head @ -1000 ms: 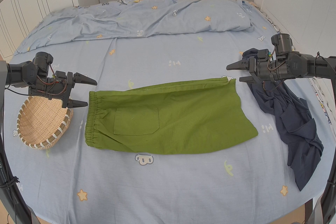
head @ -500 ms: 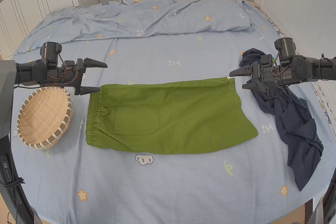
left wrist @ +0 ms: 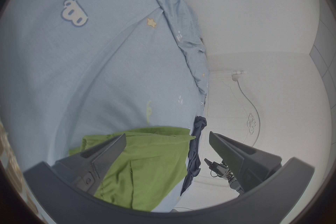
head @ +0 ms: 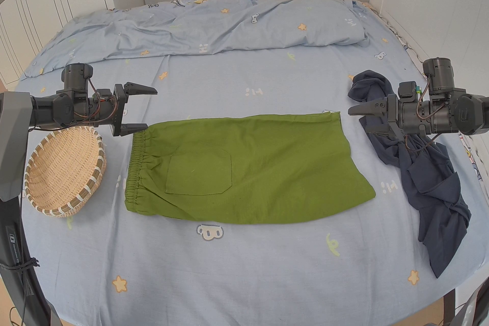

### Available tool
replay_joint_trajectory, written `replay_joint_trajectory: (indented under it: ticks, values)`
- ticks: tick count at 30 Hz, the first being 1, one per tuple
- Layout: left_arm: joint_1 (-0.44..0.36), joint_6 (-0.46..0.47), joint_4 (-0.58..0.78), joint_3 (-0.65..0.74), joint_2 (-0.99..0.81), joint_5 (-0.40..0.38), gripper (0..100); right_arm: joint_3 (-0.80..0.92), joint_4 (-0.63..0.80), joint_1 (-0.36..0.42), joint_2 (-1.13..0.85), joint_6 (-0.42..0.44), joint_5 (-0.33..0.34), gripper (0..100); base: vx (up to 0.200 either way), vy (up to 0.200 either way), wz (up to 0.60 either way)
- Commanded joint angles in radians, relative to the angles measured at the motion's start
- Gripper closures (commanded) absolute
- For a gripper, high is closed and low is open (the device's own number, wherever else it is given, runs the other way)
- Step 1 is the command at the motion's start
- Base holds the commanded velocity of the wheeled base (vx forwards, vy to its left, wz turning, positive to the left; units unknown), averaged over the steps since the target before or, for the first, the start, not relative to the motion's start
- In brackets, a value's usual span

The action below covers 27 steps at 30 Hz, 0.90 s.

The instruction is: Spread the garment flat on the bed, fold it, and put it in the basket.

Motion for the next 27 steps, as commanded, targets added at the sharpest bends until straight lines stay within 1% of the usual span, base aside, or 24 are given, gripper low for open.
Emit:
replay_joint_trajectory:
  ticks: [1, 2, 4, 5, 6, 7, 10, 11, 12, 15, 20, 21, 24, 27]
  values:
    - [-0.006, 0.022, -0.008, 0.180, -0.216, -0.007, 0, 0.098, -0.021, -0.004, -0.094, 0.002, 0.023, 0, 0.000, 0.000, 0.00]
    - [-0.006, 0.051, -0.017, 0.254, -0.262, -0.009, 0, 0.107, -0.021, -0.010, -0.093, 0.000, 0.035, 0, 0.000, 0.000, 0.00]
    - [0.001, 0.115, -0.037, 0.366, -0.313, -0.007, 0, 0.109, -0.021, -0.017, -0.093, 0.000, 0.039, 0, 0.000, 0.000, 0.00]
    - [0.001, 0.115, -0.037, 0.366, -0.313, -0.007, 0, 0.109, -0.021, -0.017, -0.093, 0.000, 0.039, 0, 0.000, 0.000, 0.00]
    - [0.009, 0.206, -0.071, 0.490, -0.346, 0.003, 0, 0.104, -0.021, -0.019, -0.094, -0.001, 0.040, 0, 0.000, 0.000, 0.00]
    - [0.018, 0.253, -0.087, 0.553, -0.363, 0.003, 0, 0.106, -0.021, -0.020, -0.094, -0.003, 0.040, 0, 0.000, 0.000, 0.00]
    - [0.052, 0.365, -0.124, 0.720, -0.405, 0.003, 0, 0.110, -0.021, -0.023, -0.097, -0.003, 0.042, 0, 0.000, 0.000, 0.00]
    - [0.055, 0.375, -0.127, 0.733, -0.406, 0.003, 0, 0.110, -0.021, -0.023, -0.099, -0.003, 0.042, 0, 0.000, 0.000, 0.00]
    - [0.064, 0.405, -0.147, 0.782, -0.409, 0.003, 0, 0.113, -0.021, -0.022, -0.106, -0.003, 0.042, 0, 0.000, 0.000, 0.00]
    - [0.075, 0.425, -0.166, 0.817, -0.408, 0.005, 0, 0.119, -0.021, -0.016, -0.114, -0.004, 0.042, 0, 0.000, 0.000, 0.00]
    - [0.078, 0.428, -0.170, 0.819, -0.397, 0.008, 0, 0.139, -0.021, -0.010, -0.122, -0.006, 0.042, 0, 0.000, 0.000, 0.00]
    - [0.075, 0.442, -0.170, 0.820, -0.391, 0.014, 0, 0.142, -0.021, -0.005, -0.122, -0.008, 0.042, 0, 0.000, 0.000, 0.00]
    - [0.064, 0.505, -0.170, 0.819, -0.346, 0.071, 0, 0.145, -0.021, 0.003, -0.122, -0.009, 0.040, 0, 0.000, 0.000, 0.00]
    - [0.057, 0.542, -0.176, 0.811, -0.303, 0.089, 0, 0.144, -0.021, 0.004, -0.120, -0.008, 0.042, 0, 0.000, 0.000, 0.00]
